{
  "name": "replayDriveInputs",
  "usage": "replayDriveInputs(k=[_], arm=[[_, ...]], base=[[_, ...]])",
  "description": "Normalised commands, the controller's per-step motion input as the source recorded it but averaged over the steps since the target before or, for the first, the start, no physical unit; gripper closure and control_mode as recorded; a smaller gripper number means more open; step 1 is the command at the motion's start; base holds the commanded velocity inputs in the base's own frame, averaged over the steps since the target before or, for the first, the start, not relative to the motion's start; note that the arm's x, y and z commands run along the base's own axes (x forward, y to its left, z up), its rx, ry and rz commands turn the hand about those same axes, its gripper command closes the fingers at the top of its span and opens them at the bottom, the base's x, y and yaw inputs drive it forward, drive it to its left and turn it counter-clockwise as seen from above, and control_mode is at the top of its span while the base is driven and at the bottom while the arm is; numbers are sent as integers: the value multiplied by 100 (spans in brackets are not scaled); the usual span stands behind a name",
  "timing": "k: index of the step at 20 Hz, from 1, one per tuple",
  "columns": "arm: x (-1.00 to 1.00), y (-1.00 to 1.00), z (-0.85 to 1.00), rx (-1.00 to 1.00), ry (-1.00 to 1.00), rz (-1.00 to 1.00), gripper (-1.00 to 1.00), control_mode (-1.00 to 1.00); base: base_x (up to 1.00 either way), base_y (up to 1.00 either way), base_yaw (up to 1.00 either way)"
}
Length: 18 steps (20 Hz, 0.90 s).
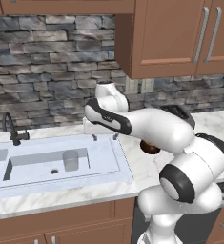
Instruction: Place the teapot in the left basin and the glass cup in the right basin of the sink.
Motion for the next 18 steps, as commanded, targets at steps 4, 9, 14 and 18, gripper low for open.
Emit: replayDriveInputs(k=[4, 9, 14, 18], arm=[[-7, -35, 7, 0, 0, 0, -100, -100], [-13, -38, 9, 0, 0, 0, -100, -100], [-13, -36, 9, 0, 1, 0, -100, -100], [-7, -35, 7, 0, 2, 0, -100, -100]], base=[[0, 0, 0], [0, 0, 0], [0, 0, 0], [0, 0, 0]])
